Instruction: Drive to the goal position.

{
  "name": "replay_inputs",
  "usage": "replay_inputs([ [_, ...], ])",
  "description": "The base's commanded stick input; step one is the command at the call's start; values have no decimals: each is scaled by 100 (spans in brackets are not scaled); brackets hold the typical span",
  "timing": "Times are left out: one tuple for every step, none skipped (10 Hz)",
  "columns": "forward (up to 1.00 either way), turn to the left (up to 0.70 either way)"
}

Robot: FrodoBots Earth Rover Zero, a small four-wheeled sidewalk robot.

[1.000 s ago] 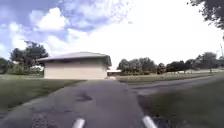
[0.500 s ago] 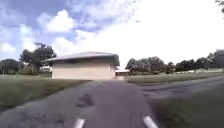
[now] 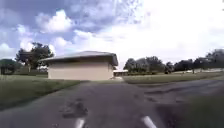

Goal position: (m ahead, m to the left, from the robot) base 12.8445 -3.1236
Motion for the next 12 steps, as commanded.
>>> replay_inputs([
  [69,3],
  [69,3],
  [69,3],
  [69,3],
  [69,3],
  [69,3],
  [69,3],
  [69,3],
  [69,3],
  [69,3],
  [69,3],
  [69,3],
])
